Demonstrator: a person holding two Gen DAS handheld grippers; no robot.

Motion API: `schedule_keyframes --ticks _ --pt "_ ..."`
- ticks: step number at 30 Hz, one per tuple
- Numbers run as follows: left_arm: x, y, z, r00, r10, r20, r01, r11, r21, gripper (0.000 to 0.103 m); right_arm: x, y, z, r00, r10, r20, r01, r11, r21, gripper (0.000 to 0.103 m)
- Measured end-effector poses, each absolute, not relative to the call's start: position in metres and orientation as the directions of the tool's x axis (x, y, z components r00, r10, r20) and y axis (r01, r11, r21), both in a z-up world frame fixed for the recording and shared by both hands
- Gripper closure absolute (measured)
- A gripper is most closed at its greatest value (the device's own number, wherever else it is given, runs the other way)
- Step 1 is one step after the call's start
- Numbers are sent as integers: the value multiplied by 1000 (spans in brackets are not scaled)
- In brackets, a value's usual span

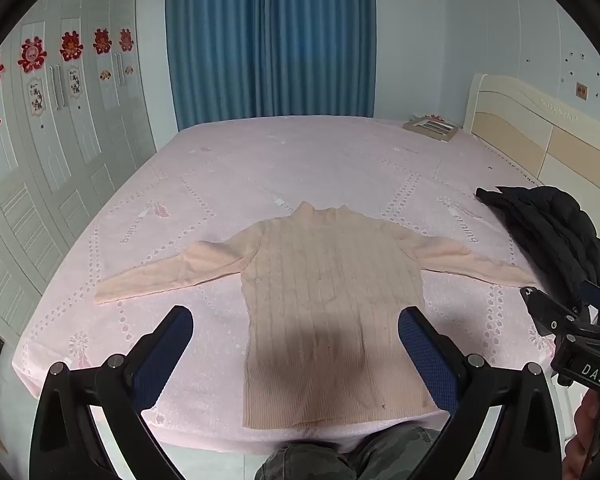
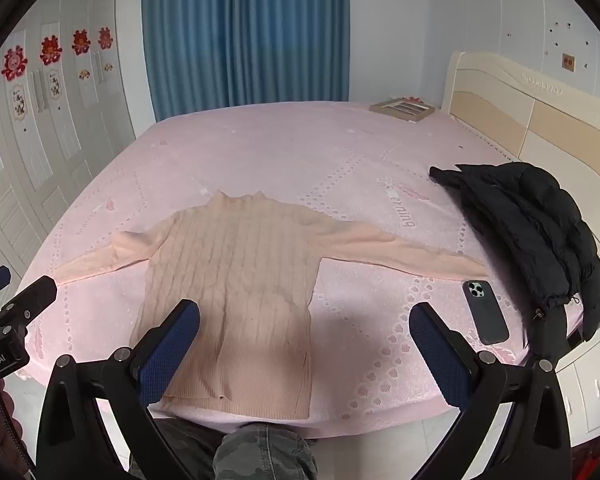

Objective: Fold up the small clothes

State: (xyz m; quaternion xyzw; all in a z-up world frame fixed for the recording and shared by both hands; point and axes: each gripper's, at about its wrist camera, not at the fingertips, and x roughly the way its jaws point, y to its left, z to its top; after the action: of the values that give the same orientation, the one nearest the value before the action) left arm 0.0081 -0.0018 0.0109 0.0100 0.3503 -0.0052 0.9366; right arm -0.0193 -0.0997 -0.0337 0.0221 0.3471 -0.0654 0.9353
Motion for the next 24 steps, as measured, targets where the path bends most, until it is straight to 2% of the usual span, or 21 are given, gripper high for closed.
schedule_keyframes --ticks 24 --pt "13 4 13 751 -5 -660 7 1000 0 0 -11 -102 -34 759 -89 -645 137 990 25 1"
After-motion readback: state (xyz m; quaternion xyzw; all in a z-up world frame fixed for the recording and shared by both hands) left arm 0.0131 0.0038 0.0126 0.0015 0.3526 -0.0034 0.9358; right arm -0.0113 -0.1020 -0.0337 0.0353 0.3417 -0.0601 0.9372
